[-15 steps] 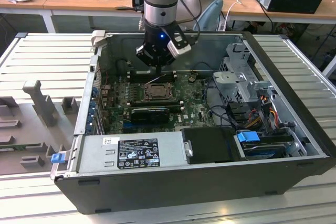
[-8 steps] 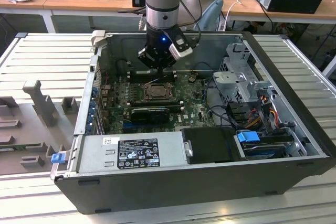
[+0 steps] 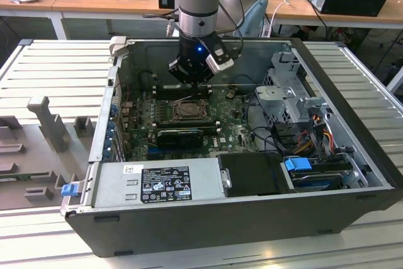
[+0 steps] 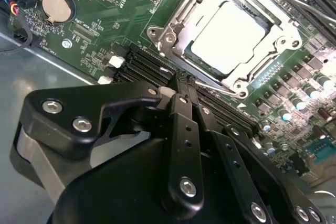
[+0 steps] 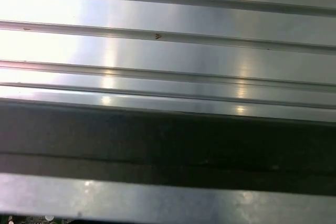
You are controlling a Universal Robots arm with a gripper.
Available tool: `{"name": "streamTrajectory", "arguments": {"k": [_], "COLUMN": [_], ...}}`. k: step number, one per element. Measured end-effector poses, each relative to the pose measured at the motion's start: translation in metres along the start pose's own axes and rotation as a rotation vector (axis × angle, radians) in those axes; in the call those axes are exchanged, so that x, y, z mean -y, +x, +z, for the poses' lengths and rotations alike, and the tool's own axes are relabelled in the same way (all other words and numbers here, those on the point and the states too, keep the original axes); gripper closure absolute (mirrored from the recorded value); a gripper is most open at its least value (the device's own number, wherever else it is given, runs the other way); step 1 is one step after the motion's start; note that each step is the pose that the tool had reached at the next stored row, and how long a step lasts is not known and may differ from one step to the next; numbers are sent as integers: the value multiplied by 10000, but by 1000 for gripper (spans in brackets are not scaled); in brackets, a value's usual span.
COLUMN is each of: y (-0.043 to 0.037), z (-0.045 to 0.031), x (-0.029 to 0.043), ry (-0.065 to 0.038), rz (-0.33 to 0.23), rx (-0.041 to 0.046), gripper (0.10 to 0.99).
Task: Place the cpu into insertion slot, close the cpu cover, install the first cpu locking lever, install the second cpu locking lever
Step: 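Install the first cpu locking lever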
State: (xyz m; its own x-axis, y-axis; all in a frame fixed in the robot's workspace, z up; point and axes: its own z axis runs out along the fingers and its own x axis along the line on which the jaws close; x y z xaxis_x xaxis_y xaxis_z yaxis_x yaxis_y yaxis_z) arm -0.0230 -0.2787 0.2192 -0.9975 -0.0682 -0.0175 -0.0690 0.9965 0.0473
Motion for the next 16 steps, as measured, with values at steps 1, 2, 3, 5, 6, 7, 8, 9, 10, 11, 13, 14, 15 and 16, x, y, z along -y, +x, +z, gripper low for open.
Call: {"name": "streamTrajectory", "arguments": {"k": [1,2,3,5,6,7,8,9,10,11,13,14,15,16], "y": [-8,-18,-25,-33,-35,-37,-38,-41,-42,-43,-45,-45,-45,-45], "z": [7,18,30,56,66,77,87,100,110,124,132,135,136,137], "x": [-2,-2,-1,1,1,2,3,4,4,5,5,6,5,5], "ry": [-1,-2,-1,-1,-1,-1,-1,-1,-1,-1,8,24,41,59], "rz": [-13,-25,-32,-51,-53,-57,-61,-66,-68,-74,-85,-88,-87,-86], "rx": [0,-1,-1,-3,-2,-2,-3,-4,-3,-3,-6,-6,-7,-8], "gripper": [980,980,980,980,980,980,980,980,980,980,980,980,980,980]}}
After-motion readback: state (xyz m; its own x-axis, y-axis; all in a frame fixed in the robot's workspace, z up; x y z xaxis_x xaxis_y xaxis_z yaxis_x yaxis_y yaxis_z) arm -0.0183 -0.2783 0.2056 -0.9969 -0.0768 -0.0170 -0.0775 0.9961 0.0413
